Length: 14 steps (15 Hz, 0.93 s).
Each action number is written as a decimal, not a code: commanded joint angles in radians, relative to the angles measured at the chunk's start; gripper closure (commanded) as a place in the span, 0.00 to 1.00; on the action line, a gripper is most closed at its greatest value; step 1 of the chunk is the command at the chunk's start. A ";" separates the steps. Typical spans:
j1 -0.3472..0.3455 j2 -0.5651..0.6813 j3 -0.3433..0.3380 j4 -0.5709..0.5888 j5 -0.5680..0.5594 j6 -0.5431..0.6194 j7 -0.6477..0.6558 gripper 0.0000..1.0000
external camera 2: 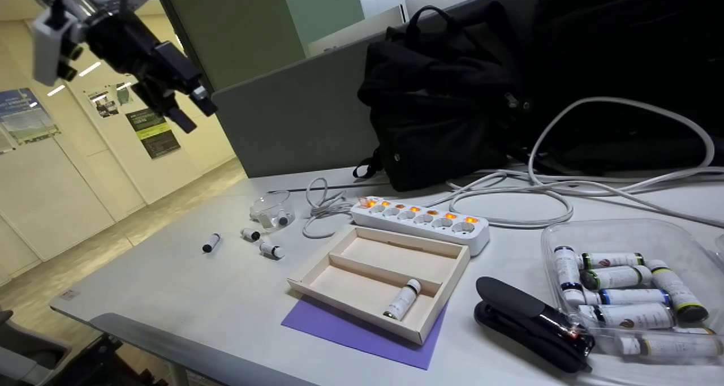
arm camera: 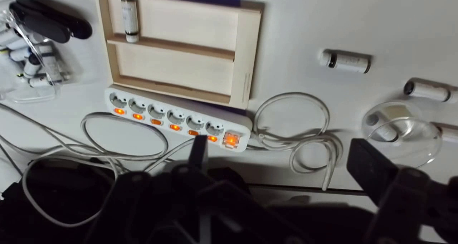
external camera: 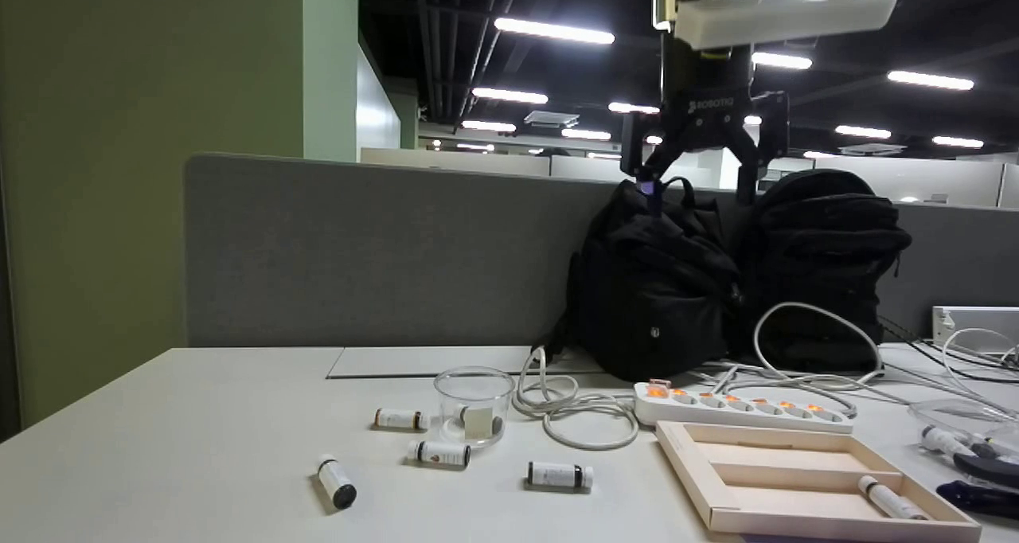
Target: Turn off the fourth switch on the extension cable
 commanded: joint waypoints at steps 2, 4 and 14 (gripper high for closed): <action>-0.119 0.302 -0.067 0.160 -0.214 0.126 0.068 0.00; -0.120 0.421 -0.136 0.268 -0.296 0.091 0.101 0.00; 0.012 0.567 -0.321 0.432 -0.245 0.001 0.062 0.00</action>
